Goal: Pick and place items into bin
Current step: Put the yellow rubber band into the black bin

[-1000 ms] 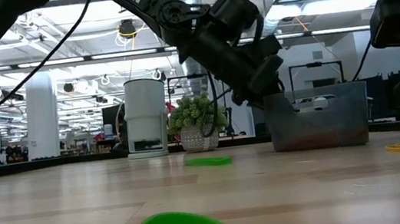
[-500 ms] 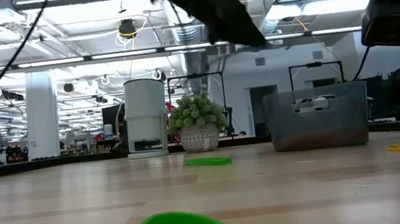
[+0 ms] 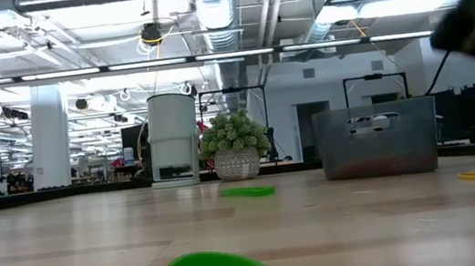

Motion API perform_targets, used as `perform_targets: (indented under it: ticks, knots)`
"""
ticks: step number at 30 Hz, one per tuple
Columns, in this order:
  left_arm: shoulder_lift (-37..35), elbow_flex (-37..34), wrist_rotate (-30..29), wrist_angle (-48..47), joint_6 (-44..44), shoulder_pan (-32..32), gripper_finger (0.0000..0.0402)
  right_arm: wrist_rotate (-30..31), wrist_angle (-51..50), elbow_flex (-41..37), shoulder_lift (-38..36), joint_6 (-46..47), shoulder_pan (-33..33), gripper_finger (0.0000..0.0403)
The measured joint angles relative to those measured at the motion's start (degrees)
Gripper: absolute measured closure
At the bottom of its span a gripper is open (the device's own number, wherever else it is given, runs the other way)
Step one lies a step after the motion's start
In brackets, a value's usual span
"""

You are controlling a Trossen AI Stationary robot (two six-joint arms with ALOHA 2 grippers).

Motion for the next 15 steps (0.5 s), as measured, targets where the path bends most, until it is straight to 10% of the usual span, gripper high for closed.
perform_targets:
  ticks: [6,11,15]
  knots:
    - [-8.7,-2.09,-8.34,-13.0,-5.03,-4.08,0.0342,11.43,-21.74,8.17,-13.58,-0.47,2.94,0.0337]
    - [-16.93,-10.82,-10.72,-12.56,-6.57,-7.9,0.0342,31.03,-21.78,6.76,-19.0,1.43,6.89,0.0337]
    - [-24.38,-22.26,-13.08,-7.48,-11.2,-10.9,0.0342,32.0,-18.0,2.08,-16.41,9.79,8.32,0.0337]
